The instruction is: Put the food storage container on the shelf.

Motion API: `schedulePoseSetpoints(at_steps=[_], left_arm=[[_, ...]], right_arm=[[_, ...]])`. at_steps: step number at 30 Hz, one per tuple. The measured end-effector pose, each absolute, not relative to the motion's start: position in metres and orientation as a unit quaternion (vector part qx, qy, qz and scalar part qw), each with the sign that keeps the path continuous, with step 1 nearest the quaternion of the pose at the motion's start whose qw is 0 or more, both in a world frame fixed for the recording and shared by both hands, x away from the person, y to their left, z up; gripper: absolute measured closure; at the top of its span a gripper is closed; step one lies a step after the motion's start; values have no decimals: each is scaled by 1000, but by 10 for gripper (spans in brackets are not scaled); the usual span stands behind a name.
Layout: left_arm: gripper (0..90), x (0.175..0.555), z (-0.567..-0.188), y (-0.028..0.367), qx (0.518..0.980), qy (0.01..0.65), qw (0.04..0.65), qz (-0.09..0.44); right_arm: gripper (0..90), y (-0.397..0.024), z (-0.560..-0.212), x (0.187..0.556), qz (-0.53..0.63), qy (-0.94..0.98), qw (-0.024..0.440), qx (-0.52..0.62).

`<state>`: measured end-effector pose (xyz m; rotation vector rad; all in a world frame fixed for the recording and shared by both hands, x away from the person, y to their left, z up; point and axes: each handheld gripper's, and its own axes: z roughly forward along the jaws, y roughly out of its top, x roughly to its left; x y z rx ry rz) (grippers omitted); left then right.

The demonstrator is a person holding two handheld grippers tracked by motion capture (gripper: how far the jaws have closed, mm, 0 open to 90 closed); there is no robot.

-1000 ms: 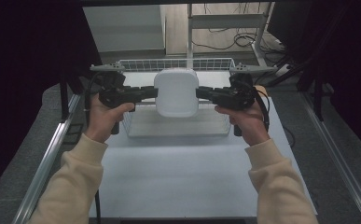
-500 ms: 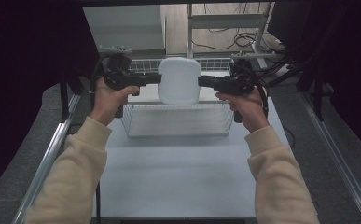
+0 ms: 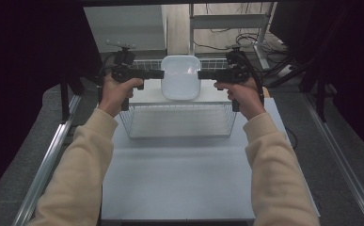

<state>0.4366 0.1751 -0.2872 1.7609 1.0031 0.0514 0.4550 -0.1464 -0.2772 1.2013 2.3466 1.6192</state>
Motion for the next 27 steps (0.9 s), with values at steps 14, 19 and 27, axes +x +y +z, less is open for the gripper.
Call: schedulePoseSetpoints(at_steps=[14,19,27], left_arm=[[746,469,-299,179,701,471,534,-31],[720,477,-302,179,686,493,533,-50],[637,488,-313,178,675,511,528,-64]], right_arm=[[701,-138,-292,487,511,737,-21,441],[687,-136,-298,493,515,723,-25,460],[640,-134,-304,497,510,707,-47,488]])
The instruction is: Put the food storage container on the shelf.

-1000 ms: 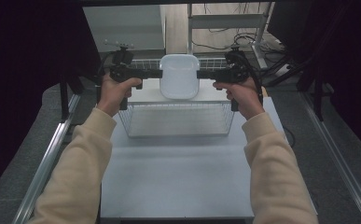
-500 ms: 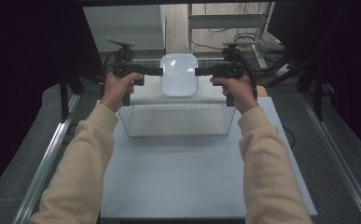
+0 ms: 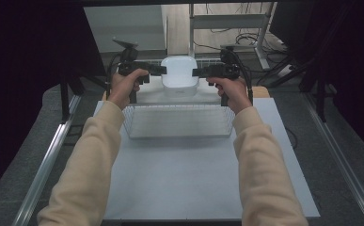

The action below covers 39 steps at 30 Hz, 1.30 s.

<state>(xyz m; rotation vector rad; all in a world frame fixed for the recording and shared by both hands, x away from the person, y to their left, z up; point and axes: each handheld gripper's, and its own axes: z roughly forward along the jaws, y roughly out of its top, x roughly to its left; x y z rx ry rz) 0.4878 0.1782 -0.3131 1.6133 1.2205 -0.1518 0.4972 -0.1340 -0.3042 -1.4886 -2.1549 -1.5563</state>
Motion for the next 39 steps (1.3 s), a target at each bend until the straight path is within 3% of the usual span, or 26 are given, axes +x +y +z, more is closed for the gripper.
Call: schedulePoseSetpoints(at_steps=[6,10,12,16,24,30,39], left_arm=[[573,489,-317,173,692,493,526,-42],[456,486,-316,168,709,478,517,-11],[371,483,-314,167,711,471,522,14],[293,473,-305,169,707,458,537,42],[251,438,-288,177,724,442,524,72],[255,402,-282,181,736,429,516,91],[257,350,-302,190,746,423,502,111]], right_arm=[[501,-132,-306,495,-516,-710,43,-477],[442,-132,-303,493,-530,-711,32,-462],[355,-131,-300,489,-537,-710,14,-456],[278,-131,-293,479,-542,-716,-17,-440],[255,-143,-284,447,-533,-742,-57,-403],[262,-161,-288,426,-538,-741,-59,-396],[263,-181,-297,386,-537,-755,-93,-363]])
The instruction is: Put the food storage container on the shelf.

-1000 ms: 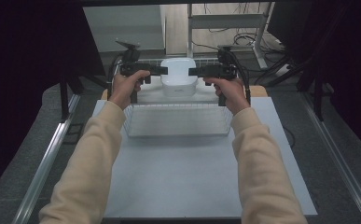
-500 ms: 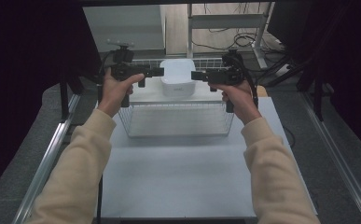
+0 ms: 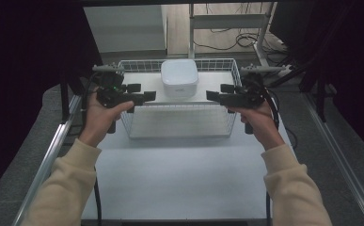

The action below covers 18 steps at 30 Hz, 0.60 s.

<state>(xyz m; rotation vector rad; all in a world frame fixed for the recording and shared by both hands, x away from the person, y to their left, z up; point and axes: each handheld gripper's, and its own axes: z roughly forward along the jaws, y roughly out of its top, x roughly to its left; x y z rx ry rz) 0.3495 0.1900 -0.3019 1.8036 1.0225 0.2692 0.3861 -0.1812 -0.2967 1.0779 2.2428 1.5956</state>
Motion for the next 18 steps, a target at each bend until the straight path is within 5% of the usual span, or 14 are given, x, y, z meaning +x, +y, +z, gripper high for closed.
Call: schedulePoseSetpoints(at_steps=[18], left_arm=[[259,270,-412,207,761,444,461,102]], right_arm=[[269,-215,-381,305,526,766,122,349]])
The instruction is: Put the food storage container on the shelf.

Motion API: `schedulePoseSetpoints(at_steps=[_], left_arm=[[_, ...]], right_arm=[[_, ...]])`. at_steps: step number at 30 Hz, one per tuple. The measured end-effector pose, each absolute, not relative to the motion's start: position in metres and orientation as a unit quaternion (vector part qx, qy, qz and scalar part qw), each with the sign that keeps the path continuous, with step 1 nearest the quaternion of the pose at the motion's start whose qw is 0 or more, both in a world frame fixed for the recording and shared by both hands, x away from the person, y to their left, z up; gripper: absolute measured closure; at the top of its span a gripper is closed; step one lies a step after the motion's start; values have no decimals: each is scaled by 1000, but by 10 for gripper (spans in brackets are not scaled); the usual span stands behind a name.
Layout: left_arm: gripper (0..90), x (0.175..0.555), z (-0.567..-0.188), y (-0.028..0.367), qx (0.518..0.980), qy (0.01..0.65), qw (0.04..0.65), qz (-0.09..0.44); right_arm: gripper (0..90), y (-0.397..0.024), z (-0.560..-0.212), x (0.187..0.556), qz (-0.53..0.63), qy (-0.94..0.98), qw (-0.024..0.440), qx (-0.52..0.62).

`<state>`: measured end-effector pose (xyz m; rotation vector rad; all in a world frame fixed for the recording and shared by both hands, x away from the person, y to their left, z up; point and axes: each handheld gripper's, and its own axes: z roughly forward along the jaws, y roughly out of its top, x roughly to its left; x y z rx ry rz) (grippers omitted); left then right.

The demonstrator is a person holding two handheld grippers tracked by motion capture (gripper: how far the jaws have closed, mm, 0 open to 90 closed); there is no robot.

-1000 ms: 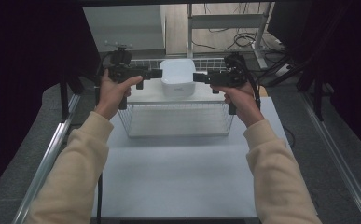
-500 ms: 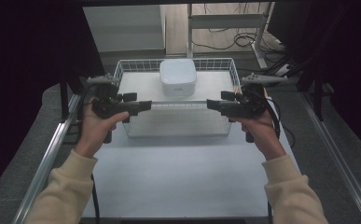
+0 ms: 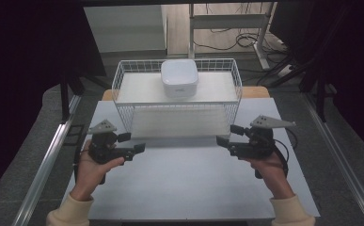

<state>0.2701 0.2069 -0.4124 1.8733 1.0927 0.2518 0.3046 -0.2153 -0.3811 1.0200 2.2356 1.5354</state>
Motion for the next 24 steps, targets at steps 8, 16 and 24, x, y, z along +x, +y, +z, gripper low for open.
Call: schedulePoseSetpoints(at_steps=[8,16,24], left_arm=[[258,264,-455,208,769,462,434,88],[258,264,-461,206,770,461,433,87],[253,262,-461,216,756,476,442,81]], right_arm=[[270,-229,-431,294,496,777,106,373],[269,-228,-447,297,478,785,103,380],[258,-232,-449,298,489,777,105,382]])
